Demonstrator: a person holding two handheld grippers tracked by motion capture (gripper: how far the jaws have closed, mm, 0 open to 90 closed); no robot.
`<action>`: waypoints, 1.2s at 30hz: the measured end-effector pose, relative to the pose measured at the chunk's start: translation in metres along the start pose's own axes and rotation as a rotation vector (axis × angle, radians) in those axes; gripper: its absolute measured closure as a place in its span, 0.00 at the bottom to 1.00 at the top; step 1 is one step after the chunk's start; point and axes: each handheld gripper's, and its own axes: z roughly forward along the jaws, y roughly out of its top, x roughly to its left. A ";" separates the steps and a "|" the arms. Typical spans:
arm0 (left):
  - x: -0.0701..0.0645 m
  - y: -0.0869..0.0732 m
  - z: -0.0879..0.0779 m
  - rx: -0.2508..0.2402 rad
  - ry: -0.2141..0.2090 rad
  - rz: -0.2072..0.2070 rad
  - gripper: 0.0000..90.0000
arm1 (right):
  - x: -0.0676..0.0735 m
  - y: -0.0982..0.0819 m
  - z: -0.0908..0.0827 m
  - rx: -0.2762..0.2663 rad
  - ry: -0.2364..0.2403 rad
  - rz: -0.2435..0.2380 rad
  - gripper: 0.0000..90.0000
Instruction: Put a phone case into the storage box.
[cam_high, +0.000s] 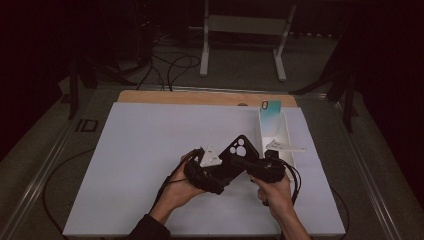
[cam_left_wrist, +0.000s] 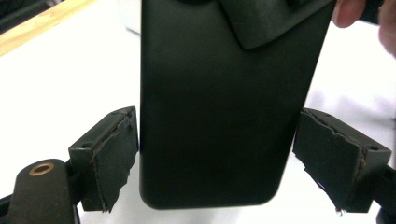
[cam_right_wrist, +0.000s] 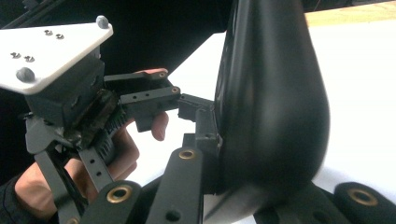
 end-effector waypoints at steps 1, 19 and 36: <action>0.000 0.000 -0.001 -0.003 -0.002 -0.002 0.16 | 0.000 0.000 -0.001 -0.001 -0.003 -0.004 0.95; 0.015 -0.013 -0.017 -0.059 -0.071 -0.100 0.18 | 0.000 -0.001 -0.012 -0.012 -0.005 -0.076 0.95; 0.009 -0.025 -0.011 -0.031 -0.195 -0.059 0.27 | 0.020 -0.003 -0.007 0.076 0.142 -0.264 0.95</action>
